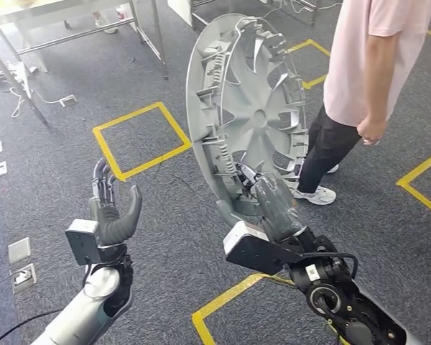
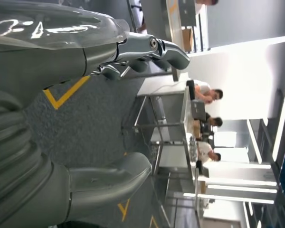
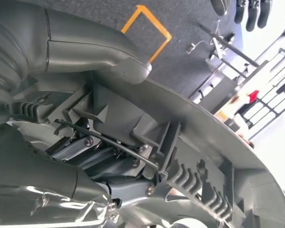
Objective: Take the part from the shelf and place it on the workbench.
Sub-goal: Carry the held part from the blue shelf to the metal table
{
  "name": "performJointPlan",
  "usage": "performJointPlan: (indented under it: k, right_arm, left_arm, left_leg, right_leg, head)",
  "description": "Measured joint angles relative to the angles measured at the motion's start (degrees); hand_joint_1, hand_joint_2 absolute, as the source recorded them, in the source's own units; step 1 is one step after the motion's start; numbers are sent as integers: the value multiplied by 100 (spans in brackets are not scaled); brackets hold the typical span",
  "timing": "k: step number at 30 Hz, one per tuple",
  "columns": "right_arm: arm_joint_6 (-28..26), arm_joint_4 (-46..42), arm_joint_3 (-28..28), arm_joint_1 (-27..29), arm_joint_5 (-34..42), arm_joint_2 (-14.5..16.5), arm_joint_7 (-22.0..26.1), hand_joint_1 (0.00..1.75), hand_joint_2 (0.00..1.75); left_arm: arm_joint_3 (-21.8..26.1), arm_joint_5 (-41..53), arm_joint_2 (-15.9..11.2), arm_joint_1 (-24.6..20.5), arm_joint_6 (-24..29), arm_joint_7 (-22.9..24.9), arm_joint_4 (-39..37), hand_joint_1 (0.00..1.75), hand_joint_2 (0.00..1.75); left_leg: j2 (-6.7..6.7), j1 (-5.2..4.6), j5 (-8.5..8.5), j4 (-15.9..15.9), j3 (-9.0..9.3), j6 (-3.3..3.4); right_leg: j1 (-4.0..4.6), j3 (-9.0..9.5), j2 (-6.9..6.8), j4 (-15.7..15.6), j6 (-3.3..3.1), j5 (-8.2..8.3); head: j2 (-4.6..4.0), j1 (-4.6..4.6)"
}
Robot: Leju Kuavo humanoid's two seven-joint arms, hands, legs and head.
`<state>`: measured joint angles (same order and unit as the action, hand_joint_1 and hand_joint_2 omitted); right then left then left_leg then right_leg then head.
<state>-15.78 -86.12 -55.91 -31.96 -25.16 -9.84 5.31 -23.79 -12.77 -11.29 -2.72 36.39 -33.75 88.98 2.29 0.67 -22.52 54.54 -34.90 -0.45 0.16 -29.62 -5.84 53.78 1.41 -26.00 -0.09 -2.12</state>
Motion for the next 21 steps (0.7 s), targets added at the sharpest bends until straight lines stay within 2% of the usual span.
performJointPlan:
  k: [1,2,3,4,5,6,7,8,9,10,11,12,13,14,15,16,17,18,19,20,21]
  right_arm:
    - [-2,-9,9,3,0,-7,3,175,175]
    - [-4,-17,19,2,0,-13,1,175,175]
    - [-9,-24,30,0,0,-20,-2,175,175]
    - [-15,-29,39,0,-1,-29,-4,175,175]
    - [-19,-32,46,4,-1,-40,-4,175,175]
    - [-22,-33,51,16,-1,-51,-2,175,175]
    - [-23,-32,54,35,-1,-64,-1,175,175]
    - [-24,-32,56,55,0,-75,0,175,175]
    - [-25,-31,59,71,0,-84,1,175,175]
    - [-26,-31,63,80,0,-88,4,175,175]
    - [-27,-31,69,81,0,-91,9,175,175]
    - [-28,-31,77,81,0,-92,15,175,175]
    - [-29,-31,85,78,0,-93,22,175,175]
    - [-30,-31,92,78,1,-94,25,175,175]
    - [-31,-31,97,77,4,-96,24,175,175]
    - [-31,-31,103,76,8,-97,22,175,175]
    - [-31,-31,108,74,12,-98,20,175,175]
    - [-31,-32,112,70,15,-98,21,175,175]
    - [-33,-33,116,65,15,-98,23,175,175]
    - [-37,-33,121,61,15,-98,26,175,175]
    - [-39,-33,124,63,15,-98,27,175,175]
  left_arm:
    - [41,4,-10,20,0,-5,8,0,175]
    - [78,14,-14,37,0,-7,11,0,175]
    - [114,22,-16,45,0,-7,14,0,175]
    - [149,22,-14,46,0,-8,16,0,175]
    - [180,5,-9,48,0,-11,16,0,175]
    - [208,-34,-7,51,0,-20,16,0,175]
    - [231,-85,-5,60,0,-35,15,0,175]
    - [256,-138,-4,73,0,-56,14,0,175]
    - [288,-184,-5,85,0,-81,14,0,175]
    - [320,-217,-5,95,0,-105,13,0,175]
    - [352,-236,-4,100,0,-126,13,0,175]
    - [379,-245,-2,102,0,-141,12,0,175]
    - [403,-253,-1,103,0,-150,10,0,175]
    - [434,-259,2,107,0,-156,9,0,175]
    - [463,-265,4,118,0,-159,7,0,175]
    - [489,-270,4,134,0,-162,7,0,175]
    - [511,-272,3,154,0,-163,6,0,175]
    - [530,-270,0,165,0,-164,5,0,175]
    - [555,-270,-3,165,0,-165,5,0,175]
    - [580,-271,-4,160,0,-166,4,0,175]
    - [602,-272,-3,154,0,-166,3,0,175]
  left_leg:
    - [-67,5,-4,-1,-1,41]
    - [-122,16,0,-8,1,71]
    - [-175,29,5,-16,6,103]
    - [-227,43,14,-25,12,132]
    - [-282,44,18,-26,12,153]
    - [-341,38,20,-25,11,171]
    - [-412,31,21,-23,9,181]
    - [-490,23,22,-19,9,185]
    - [-573,17,22,-12,9,187]
    - [-661,14,22,-4,11,186]
    - [-744,14,22,5,12,184]
    - [-820,11,26,13,4,174]
    - [-894,18,37,21,-16,153]
    - [-962,34,54,24,-44,122]
    - [-1034,53,77,16,-72,81]
    - [-1113,68,104,2,-95,37]
    - [-1106,71,111,-1,-109,5]
    - [-991,56,72,47,-141,-25]
    - [-805,39,-36,212,-226,-51]
    - [-575,34,-206,505,-365,-71]
    - [-400,34,-405,903,-557,-99]
  right_leg:
    - [-4,17,-38,3,31,-18]
    - [-13,24,-7,29,62,-55]
    - [-32,-11,94,133,90,-145]
    - [-48,-106,234,368,114,-297]
    - [-62,-263,392,726,131,-494]
    - [-66,-463,487,1162,140,-694]
    - [-65,-650,529,1551,144,-832]
    - [-65,-765,548,1771,140,-862]
    - [-65,-776,563,1757,125,-770]
    - [-65,-673,598,1495,99,-571]
    - [-65,-498,687,1077,66,-327]
    - [-72,-322,836,673,31,-145]
    - [-75,-186,965,352,8,-31]
    - [-70,-117,1055,179,-7,4]
    - [-62,-94,1073,130,-15,-13]
    - [-53,-80,1008,93,-27,-2]
    - [-59,-61,922,60,-48,19]
    - [-74,-38,842,14,-78,47]
    - [-92,-22,753,-31,-108,75]
    - [-101,-15,665,-57,-127,94]
    - [-99,-18,586,-63,-142,99]
  head:
    - [0,10]
    - [0,18]
    - [0,28]
    - [0,40]
    - [0,54]
    - [0,66]
    - [0,72]
    - [0,75]
    - [0,75]
    - [0,76]
    - [0,77]
    - [0,74]
    - [0,73]
    - [0,72]
    - [0,75]
    - [0,79]
    - [0,84]
    - [0,69]
    - [0,45]
    - [0,22]
    - [0,-4]
